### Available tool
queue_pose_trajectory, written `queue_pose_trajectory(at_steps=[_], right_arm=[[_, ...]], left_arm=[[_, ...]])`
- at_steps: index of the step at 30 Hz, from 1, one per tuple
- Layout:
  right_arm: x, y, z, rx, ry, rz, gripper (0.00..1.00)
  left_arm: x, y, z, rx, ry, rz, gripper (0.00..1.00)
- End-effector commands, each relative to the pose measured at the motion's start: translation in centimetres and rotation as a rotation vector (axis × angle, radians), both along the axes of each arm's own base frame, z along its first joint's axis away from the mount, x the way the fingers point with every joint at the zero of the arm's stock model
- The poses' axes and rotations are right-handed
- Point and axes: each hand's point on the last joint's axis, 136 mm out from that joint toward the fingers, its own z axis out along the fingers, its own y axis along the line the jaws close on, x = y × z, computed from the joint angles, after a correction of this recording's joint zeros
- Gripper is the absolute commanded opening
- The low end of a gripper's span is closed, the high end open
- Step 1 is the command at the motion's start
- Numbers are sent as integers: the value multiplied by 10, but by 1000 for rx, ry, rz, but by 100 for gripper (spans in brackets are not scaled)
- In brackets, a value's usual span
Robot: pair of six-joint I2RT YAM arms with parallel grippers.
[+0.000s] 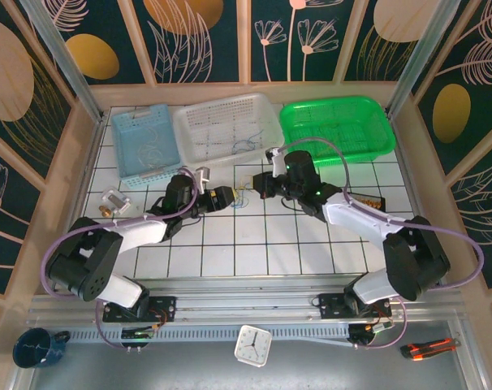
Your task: Untangle the cables
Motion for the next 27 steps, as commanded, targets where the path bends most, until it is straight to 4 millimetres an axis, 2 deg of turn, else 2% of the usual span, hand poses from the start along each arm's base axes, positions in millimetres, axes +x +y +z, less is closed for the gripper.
queue_pose_trajectory(at_steps=[1,12,17,21,26,27], right_arm=[[-6,3,32,80,-63,12,0],[-5,7,45,127,-55,14,0],[-9,12,61,177,-60,37,0],[-14,13,79,220,-70,62,0],[-24,10,114,294,-110,80,0],[-25,8,121,308,-120,82,0]], left_arm=[[8,-11,21,-44,-61,-14,75],[8,-32,29,-74,-97,-77,80],[13,-42,21,-76,-88,-83,77],[18,-45,8,-79,-72,-81,61],[19,-47,-3,-75,-57,-87,32],[18,-47,-17,-59,-31,-87,29]])
